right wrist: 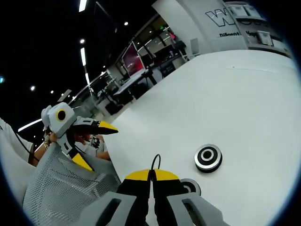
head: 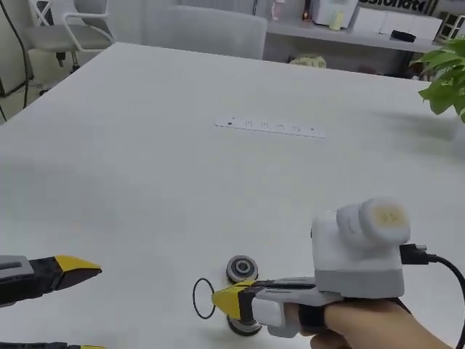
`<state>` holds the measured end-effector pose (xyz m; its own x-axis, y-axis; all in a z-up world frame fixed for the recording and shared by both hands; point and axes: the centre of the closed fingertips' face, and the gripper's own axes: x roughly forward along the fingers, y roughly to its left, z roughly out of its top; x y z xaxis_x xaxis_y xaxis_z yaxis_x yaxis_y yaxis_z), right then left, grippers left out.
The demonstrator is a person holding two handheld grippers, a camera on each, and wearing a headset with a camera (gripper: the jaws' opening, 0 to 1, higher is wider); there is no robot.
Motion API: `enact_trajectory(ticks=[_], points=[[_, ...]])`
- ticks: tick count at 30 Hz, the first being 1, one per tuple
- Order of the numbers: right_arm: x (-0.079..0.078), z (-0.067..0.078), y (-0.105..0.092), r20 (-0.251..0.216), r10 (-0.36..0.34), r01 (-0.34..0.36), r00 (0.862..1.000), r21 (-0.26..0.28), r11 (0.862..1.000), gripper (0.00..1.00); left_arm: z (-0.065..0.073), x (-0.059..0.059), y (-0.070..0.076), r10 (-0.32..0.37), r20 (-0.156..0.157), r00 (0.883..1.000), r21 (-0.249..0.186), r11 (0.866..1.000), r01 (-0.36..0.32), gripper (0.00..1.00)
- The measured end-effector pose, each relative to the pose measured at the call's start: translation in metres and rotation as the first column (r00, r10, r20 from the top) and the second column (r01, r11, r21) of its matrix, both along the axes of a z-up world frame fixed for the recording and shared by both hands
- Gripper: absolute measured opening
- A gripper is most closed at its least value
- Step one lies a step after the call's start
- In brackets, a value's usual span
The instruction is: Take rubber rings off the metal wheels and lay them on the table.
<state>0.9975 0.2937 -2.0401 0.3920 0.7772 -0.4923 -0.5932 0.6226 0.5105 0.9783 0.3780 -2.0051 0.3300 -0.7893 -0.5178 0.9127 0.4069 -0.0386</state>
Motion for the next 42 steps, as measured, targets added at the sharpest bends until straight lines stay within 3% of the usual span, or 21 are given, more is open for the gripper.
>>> enact_trajectory(ticks=[10,21,42], points=[[0.001,-0.004,-0.002,-0.006,-0.007,0.007,1.000,-0.008,1.000,0.00,0.000,0.000,0.000,0.003,-0.010,1.000,-0.011,1.000,-0.003,0.58],[0.007,0.001,-0.006,-0.004,-0.037,0.037,0.999,0.017,0.999,0.03,0.000,0.001,0.001,0.009,-0.007,1.000,-0.009,1.000,-0.009,0.57],[0.026,0.015,-0.024,0.074,-0.093,0.094,0.993,-0.011,0.995,0.05,0.000,-0.001,0.000,-0.005,0.007,1.000,0.012,1.000,0.005,0.56]])
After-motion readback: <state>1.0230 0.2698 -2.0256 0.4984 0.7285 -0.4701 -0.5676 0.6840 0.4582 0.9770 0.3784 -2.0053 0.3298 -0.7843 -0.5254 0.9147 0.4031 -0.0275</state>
